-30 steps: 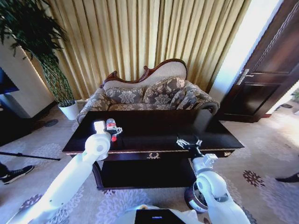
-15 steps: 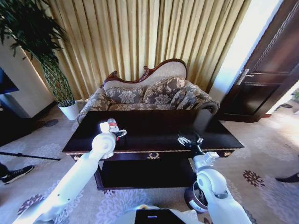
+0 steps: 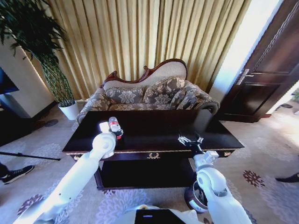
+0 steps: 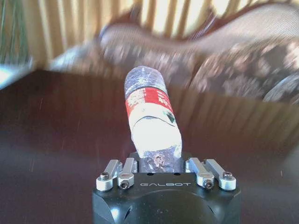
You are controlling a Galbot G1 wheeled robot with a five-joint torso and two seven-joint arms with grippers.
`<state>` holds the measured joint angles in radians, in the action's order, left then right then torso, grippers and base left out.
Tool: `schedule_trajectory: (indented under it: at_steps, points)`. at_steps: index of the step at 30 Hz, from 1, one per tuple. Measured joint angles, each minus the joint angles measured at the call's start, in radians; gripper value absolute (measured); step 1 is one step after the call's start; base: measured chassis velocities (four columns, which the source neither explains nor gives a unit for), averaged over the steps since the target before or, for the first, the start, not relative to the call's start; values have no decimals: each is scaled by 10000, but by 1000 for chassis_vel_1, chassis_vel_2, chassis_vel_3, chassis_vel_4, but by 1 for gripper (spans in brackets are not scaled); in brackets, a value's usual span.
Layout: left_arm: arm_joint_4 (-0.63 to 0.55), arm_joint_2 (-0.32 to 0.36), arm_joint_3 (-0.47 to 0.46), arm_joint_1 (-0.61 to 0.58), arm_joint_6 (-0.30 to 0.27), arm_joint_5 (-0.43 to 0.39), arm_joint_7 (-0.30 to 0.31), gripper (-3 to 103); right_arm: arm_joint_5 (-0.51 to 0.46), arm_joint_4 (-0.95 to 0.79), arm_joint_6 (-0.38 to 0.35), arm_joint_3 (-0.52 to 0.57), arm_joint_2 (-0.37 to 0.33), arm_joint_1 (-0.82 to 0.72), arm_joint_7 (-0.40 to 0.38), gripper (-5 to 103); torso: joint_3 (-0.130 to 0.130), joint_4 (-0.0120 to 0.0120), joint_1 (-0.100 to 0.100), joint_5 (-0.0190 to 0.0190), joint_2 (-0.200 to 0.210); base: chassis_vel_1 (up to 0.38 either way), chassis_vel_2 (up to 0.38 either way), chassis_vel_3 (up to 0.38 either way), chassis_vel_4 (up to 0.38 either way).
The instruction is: Move to the front of the table and place the trash on the table into the trash bin.
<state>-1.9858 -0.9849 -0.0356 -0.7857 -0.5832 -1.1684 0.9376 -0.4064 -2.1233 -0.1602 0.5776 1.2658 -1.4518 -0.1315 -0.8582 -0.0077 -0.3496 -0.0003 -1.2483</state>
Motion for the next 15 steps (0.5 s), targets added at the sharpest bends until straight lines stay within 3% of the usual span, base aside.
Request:
schedule_trajectory:
  at_steps: [2,3,5,8,9,11,12,14,15]
  points:
    - [247,221,-35,-214,534,2458,-1786,34,-163,0,0,-74,-138,124,0,100,0,0,0,2,0,0,0,0,0]
    - [247,221,-35,-214,534,2458,-1786,34,-163,0,0,-74,-138,124,0,100,0,0,0,2,0,0,0,0,0]
    - [610,502,-51,-443,1466,4821,-3813,30,-409,-2,-76,-212,-401,333,1,100,0,2,0,0,0,0,0,0,0]
    - [1145,1086,-9,-750,3191,7654,-6049,26,-1349,-59,-442,-399,-876,718,39,100,0,2,0,3,0,0,0,0,0]
    - [1145,1086,-9,-750,3191,7654,-6049,26,-1349,-59,-442,-399,-876,718,39,100,0,2,0,3,0,0,0,0,0]
    - [1597,1475,135,-867,4589,8961,-7232,26,-2580,-151,-866,-506,-1213,1052,220,100,0,4,0,1,0,0,0,0,0]
    - [1717,1547,170,-873,4924,9229,-7473,26,-2812,-166,-942,-534,-1268,1116,269,100,0,3,0,1,0,0,0,0,0]
    - [2348,1762,370,-751,6512,10447,-8410,26,-4143,-156,-1300,-779,-1527,1557,626,100,0,3,1,0,-1,0,0,0,0]
    - [2348,1762,370,-751,6512,10447,-8410,26,-4143,-156,-1300,-779,-1527,1557,626,100,0,3,1,0,-1,0,0,0,0]
